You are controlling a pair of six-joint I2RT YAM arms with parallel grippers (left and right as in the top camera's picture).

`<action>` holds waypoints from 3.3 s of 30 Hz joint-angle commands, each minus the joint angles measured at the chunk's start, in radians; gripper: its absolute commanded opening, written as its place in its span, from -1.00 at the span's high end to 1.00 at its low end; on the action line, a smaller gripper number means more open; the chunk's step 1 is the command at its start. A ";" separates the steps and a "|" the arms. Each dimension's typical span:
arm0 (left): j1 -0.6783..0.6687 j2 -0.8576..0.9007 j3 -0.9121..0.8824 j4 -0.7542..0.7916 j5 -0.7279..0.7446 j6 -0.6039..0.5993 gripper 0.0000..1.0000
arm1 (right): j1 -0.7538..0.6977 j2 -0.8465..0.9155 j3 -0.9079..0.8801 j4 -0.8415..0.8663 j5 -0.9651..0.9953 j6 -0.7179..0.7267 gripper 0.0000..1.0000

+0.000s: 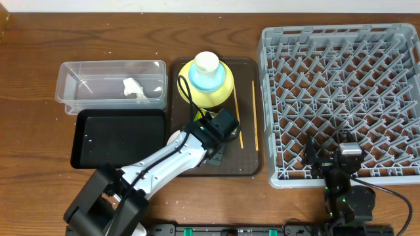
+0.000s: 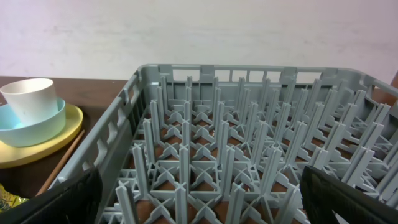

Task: Sort waste into correct bins and load items into the dishwasher rack
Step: 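Lift the rice bowl with the left gripper over the black tray, then tilt the bowl with the left gripper to pour rice onto the black tray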

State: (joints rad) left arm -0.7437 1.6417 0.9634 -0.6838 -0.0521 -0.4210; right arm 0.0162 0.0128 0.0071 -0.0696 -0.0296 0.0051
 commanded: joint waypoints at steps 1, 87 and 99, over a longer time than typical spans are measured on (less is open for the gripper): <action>-0.001 -0.029 0.008 -0.006 -0.013 -0.002 0.88 | 0.001 -0.001 -0.002 -0.003 -0.001 -0.014 -0.98; 1.210 -0.413 -0.098 0.057 0.558 -0.066 0.88 | 0.001 -0.001 -0.002 -0.003 -0.001 -0.014 -0.98; 1.209 -0.413 -0.098 0.014 0.774 0.191 0.88 | 0.001 -0.001 -0.002 -0.003 -0.001 -0.014 -0.98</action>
State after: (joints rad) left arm 0.4629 1.2289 0.8726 -0.6777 0.6163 -0.3256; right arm 0.0162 0.0128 0.0071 -0.0692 -0.0296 0.0051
